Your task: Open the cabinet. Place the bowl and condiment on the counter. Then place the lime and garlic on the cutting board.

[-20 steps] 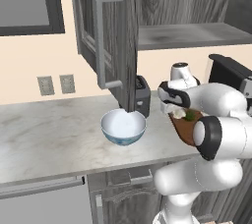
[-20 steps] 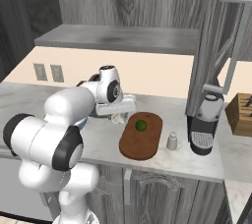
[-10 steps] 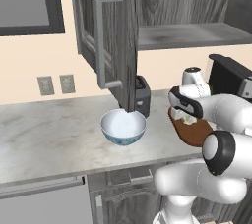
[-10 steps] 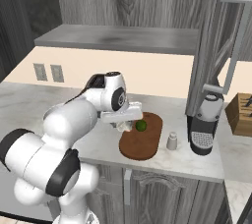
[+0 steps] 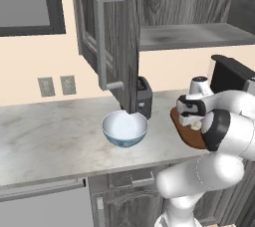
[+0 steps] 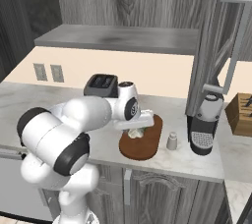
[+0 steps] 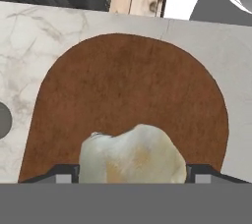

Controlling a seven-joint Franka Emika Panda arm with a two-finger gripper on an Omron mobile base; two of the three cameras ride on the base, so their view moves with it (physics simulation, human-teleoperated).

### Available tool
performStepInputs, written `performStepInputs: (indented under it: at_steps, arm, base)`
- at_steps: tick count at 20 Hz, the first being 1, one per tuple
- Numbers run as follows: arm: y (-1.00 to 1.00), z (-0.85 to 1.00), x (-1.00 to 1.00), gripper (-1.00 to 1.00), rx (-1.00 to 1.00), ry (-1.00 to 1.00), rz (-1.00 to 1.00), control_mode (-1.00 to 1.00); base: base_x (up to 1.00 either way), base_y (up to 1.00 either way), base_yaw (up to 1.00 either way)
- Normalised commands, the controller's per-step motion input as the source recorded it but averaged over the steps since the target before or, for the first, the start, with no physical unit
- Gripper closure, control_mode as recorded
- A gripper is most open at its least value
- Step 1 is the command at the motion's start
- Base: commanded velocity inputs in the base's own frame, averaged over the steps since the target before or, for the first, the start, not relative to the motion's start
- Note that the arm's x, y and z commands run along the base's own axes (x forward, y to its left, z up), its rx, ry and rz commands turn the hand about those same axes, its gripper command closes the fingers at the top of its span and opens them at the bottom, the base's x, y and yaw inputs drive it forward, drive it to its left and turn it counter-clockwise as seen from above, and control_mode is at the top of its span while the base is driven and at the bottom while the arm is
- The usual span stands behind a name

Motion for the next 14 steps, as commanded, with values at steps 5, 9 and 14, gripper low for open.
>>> performStepInputs:
  at_steps: [5,9,14]
  arm:
    - [-0.04,-0.12,0.04,-1.0,0.0,0.0,0.0,-1.0]
    - [0.0,0.26,-0.06,-1.0,0.0,-0.03,0.0,-1.0]
    - [0.01,0.83,-0.25,-1.0,0.0,-0.03,0.0,-1.0]
  base:
    - [0.0,0.0,0.0]
    - [0.0,0.0,0.0]
    - [0.0,0.0,0.0]
